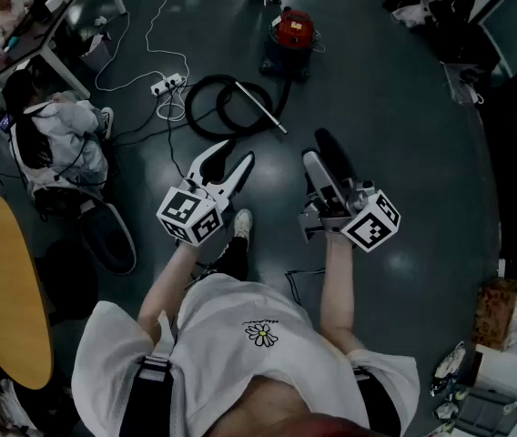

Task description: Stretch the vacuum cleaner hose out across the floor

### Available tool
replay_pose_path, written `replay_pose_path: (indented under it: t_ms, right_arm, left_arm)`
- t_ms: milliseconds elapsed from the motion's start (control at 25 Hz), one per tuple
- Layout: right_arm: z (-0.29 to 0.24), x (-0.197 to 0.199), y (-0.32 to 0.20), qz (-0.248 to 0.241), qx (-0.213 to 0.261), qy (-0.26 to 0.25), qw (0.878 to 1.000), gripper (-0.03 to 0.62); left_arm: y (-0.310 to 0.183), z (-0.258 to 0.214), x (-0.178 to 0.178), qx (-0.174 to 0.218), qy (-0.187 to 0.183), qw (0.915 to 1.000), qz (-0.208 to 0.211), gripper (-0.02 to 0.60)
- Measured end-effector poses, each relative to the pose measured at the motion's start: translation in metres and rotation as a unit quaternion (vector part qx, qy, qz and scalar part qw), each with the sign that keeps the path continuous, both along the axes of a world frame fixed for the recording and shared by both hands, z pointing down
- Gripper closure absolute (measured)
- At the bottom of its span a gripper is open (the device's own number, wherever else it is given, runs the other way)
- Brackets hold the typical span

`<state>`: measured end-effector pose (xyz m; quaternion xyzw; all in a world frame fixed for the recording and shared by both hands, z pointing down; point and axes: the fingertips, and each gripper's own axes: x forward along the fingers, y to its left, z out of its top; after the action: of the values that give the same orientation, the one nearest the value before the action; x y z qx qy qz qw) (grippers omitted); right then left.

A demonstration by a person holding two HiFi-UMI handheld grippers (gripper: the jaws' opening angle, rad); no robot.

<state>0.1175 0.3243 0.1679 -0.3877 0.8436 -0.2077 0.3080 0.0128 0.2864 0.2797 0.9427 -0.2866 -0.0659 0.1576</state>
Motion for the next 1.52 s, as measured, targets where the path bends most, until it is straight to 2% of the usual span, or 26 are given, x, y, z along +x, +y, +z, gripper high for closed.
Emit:
replay_pose_path:
  t_ms: [240,360,440,560,640,800,880,1000,1120,1280,1400,1520]
  right_arm:
    - [0.038,0.018,-0.137,-0.009,-0.064,0.015,0.998,0.252]
    - [0.069,0.045,-0.200,0.030,-0.115,0.008,0.993,0.252]
    - [0.094,0.063,-0.241,0.037,-0.142,0.015,0.989,0.252]
    - [0.138,0.075,-0.307,0.002,-0.177,0.063,0.982,0.252]
    - [0.170,0.081,-0.353,-0.024,-0.200,0.109,0.973,0.252]
    - [0.226,0.103,-0.457,-0.017,-0.256,0.169,0.952,0.252]
    - [0.253,0.100,-0.502,-0.037,-0.272,0.200,0.940,0.252]
    - [0.311,0.088,-0.555,-0.076,-0.300,0.258,0.915,0.252]
    - [0.403,0.077,-0.591,-0.103,-0.357,0.300,0.879,0.252]
    - [0.568,0.071,-0.645,-0.134,-0.425,0.353,0.823,0.252]
    - [0.699,0.061,-0.686,-0.151,-0.472,0.360,0.791,0.252]
    - [0.817,0.061,-0.712,-0.157,-0.490,0.409,0.754,0.252]
  left_arm:
    - [-0.139,-0.001,0.006,0.009,-0.013,0.9999,-0.004,0.407]
    - [-0.201,0.010,0.007,-0.014,-0.012,0.9996,-0.022,0.407]
    - [-0.236,0.021,0.014,-0.026,-0.019,0.9991,-0.029,0.407]
    - [-0.292,0.045,0.026,-0.039,-0.039,0.9978,-0.038,0.407]
    - [-0.332,0.064,0.032,-0.055,-0.055,0.9956,-0.054,0.407]
    - [-0.430,0.103,0.039,-0.082,-0.097,0.9852,-0.116,0.407]
    - [-0.476,0.122,0.042,-0.080,-0.103,0.9810,-0.144,0.407]
    - [-0.532,0.170,0.048,-0.085,-0.113,0.9772,-0.158,0.407]
    - [-0.568,0.251,0.052,-0.104,-0.153,0.9740,-0.130,0.407]
    - [-0.627,0.377,0.044,-0.141,-0.141,0.9700,-0.139,0.407]
    - [-0.667,0.468,0.041,-0.138,-0.140,0.9698,-0.145,0.407]
    - [-0.685,0.555,0.040,-0.144,-0.142,0.9694,-0.139,0.407]
